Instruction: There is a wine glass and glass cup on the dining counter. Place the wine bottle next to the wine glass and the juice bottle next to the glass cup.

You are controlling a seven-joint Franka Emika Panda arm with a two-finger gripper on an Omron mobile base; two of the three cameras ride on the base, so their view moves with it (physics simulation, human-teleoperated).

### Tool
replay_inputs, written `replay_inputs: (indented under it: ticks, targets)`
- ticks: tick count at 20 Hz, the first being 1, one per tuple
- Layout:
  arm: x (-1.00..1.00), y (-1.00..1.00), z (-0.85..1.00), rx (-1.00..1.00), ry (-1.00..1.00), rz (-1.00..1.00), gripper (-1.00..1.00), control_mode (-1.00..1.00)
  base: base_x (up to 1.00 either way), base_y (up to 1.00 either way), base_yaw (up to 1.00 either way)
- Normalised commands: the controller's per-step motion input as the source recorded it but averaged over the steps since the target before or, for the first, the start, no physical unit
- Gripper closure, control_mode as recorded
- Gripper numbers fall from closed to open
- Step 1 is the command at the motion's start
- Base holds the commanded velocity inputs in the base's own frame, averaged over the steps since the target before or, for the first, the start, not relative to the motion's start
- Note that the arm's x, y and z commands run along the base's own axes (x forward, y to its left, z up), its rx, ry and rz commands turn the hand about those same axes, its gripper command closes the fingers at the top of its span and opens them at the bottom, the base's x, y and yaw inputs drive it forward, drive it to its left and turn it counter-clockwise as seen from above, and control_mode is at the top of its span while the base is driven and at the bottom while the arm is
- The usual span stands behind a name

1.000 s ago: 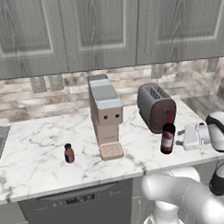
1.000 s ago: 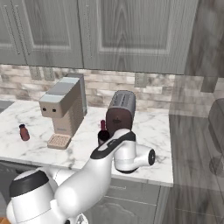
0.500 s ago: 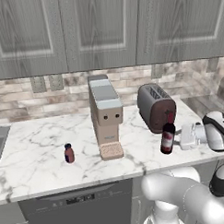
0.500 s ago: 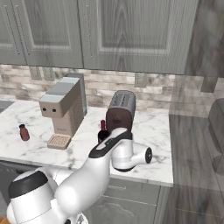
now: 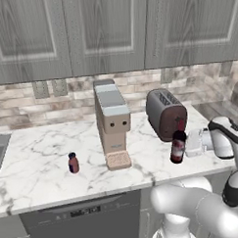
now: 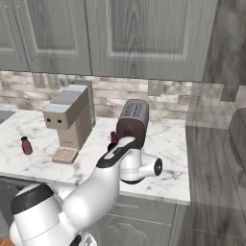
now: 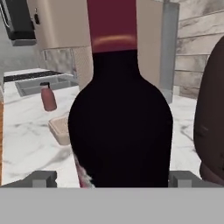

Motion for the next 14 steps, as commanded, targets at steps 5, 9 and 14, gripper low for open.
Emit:
replay_inputs:
  ticks: [5,9,14]
  targets:
    - [0.27,0.00,0.00,0.00,0.00,-0.04,-1.00,-1.00,0.00,0.00,0.00]
    - [0.29,0.00,0.00,0.00,0.00,-0.06,-1.00,-1.00,0.00,0.00,0.00]
    - [0.25,0.02,-0.02,0.01,0.00,-0.07,-1.00,-1.00,0.00,0.00,0.00]
